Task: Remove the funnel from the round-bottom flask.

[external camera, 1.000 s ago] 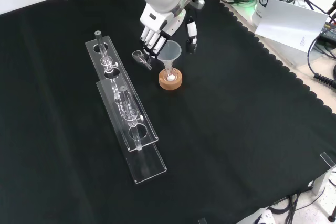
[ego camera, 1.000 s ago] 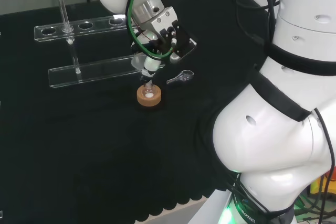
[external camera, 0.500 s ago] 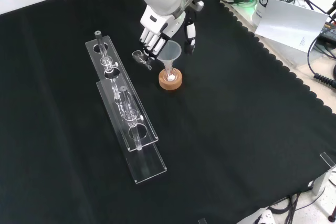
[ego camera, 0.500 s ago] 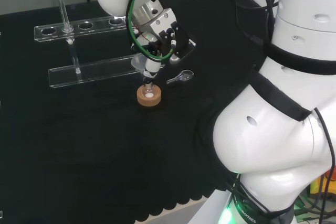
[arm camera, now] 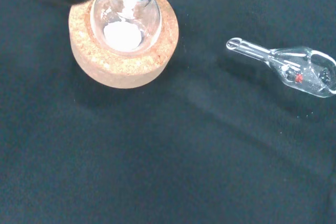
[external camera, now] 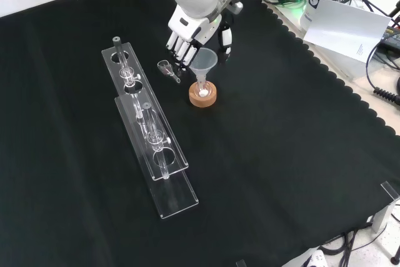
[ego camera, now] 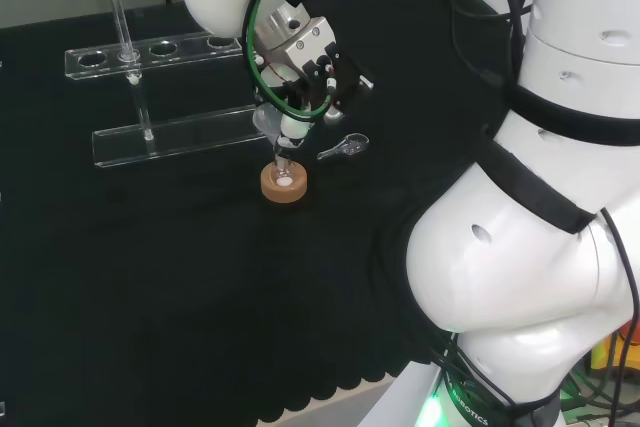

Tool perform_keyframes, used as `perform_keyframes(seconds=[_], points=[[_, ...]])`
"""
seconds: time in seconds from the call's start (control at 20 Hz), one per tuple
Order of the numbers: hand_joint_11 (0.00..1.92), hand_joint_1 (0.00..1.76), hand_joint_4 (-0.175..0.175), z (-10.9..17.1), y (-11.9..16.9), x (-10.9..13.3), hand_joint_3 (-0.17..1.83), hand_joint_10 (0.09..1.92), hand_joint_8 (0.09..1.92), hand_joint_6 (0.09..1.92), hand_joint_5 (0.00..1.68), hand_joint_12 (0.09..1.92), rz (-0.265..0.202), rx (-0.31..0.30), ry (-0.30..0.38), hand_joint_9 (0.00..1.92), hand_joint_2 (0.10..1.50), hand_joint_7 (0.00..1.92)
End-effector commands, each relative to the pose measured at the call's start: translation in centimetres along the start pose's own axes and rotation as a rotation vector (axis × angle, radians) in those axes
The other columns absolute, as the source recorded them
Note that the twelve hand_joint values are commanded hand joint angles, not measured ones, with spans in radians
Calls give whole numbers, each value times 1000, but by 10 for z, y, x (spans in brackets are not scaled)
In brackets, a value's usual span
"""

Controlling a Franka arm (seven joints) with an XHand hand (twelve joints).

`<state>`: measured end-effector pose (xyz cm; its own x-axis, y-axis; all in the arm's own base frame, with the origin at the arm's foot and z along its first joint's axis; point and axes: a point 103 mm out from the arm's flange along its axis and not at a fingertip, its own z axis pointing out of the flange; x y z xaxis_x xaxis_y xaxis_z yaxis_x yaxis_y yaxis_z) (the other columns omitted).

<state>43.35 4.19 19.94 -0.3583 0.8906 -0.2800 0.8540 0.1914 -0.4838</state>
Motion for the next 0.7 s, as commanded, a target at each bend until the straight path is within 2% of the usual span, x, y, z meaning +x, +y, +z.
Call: perform_keyframes(seconds=[0.05,0.35,0.7], points=[[442,793,-35,-3,-2,-1,476,573,683,87,484,1303,13,-43,-12,712,669,441],[463,799,-35,-15,-7,-6,498,567,687,87,519,1297,19,-63,-13,750,691,483],[473,804,-36,-46,-21,-19,518,550,679,87,521,1284,40,-58,-32,762,688,489]])
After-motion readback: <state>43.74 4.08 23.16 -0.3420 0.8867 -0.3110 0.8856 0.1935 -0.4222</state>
